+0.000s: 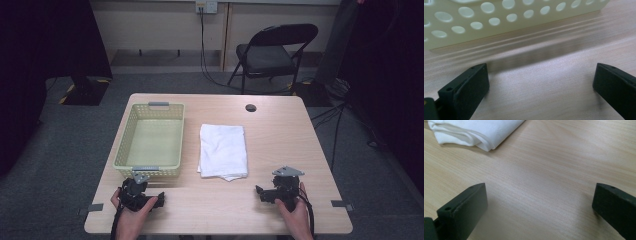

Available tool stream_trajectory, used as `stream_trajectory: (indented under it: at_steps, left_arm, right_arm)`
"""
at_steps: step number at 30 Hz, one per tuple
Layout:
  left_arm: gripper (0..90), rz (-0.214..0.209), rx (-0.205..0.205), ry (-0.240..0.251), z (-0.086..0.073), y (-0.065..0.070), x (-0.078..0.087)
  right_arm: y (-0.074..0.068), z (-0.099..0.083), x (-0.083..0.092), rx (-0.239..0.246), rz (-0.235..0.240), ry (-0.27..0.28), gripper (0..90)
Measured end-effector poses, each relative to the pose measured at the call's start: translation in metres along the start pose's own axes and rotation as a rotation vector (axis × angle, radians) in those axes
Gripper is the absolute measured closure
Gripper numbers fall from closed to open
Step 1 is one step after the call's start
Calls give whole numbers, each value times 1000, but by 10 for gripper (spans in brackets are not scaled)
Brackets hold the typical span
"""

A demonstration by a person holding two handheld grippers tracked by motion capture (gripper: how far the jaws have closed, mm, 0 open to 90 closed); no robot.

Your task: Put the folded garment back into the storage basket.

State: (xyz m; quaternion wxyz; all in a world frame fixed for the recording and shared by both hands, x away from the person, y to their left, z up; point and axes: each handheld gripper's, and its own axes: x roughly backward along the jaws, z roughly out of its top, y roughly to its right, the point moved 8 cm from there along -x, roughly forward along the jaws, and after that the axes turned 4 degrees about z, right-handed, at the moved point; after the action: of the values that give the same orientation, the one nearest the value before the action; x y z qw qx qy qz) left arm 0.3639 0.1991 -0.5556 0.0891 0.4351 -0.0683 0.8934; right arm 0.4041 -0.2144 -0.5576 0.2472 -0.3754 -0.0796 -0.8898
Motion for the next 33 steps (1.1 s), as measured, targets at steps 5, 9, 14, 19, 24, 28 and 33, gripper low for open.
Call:
stream_trajectory:
  at_steps: [5, 9, 14, 19, 24, 28, 33]
  left_arm:
    - [0, 1, 4, -2, 0, 0, 0]
    - [0, -2, -4, -5, 0, 0, 0]
    - [3, -4, -9, -13, 1, -1, 0]
    - [21, -16, -15, -20, 0, -1, 2]
    - [51, -60, 6, 3, 3, 2, 5]
    - [53, -64, 0, 9, 5, 5, 6]
    - [63, -71, -8, 20, 7, 11, 10]
  right_arm:
    - [0, 0, 0, -5, -3, -1, 0]
    - [0, 0, 0, -5, -3, -1, 0]
    - [0, 0, 0, -5, -3, -1, 0]
    - [0, 0, 0, -5, -3, -1, 0]
    - [0, 0, 0, -5, -3, -1, 0]
    - [0, 0, 0, -5, -3, -1, 0]
    - [0, 0, 0, -4, -3, -1, 0]
